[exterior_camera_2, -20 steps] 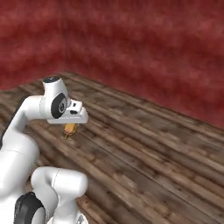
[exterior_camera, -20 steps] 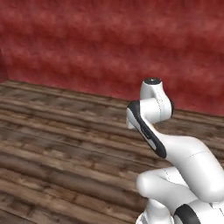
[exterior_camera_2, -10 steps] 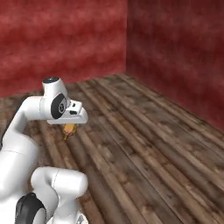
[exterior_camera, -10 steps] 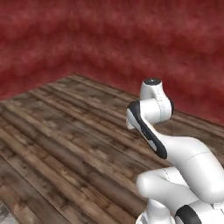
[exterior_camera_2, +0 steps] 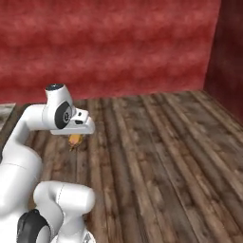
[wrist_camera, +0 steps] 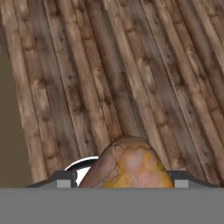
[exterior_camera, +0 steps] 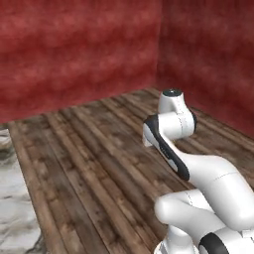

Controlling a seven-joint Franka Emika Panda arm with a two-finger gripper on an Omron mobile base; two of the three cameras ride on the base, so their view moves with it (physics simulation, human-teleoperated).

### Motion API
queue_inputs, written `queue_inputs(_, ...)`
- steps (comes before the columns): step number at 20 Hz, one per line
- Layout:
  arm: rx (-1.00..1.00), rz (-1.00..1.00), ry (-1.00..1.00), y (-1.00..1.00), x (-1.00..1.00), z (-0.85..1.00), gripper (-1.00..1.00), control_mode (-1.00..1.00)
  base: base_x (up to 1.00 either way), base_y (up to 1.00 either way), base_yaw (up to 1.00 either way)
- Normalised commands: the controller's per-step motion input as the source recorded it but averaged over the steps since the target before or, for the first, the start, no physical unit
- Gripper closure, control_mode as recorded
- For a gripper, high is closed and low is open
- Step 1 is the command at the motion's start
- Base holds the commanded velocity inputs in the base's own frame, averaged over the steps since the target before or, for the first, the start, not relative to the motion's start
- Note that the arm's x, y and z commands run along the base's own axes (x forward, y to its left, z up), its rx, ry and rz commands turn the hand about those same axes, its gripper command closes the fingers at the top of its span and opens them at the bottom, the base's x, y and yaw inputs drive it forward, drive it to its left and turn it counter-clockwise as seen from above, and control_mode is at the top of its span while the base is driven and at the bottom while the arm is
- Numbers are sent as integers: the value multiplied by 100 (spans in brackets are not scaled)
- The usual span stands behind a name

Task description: Take the chicken drumsticks from the pan and place one on each plate on the dining counter.

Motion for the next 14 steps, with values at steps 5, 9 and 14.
queue_inputs(5, 0, 0, 0, 0, 0, 0, 100, 100, 100, 0, 46)
queue_inputs(9, 0, 0, 0, 0, 0, 0, 100, 100, 100, 0, 40)
queue_inputs(14, 0, 0, 0, 0, 0, 0, 100, 100, 100, 0, 42)
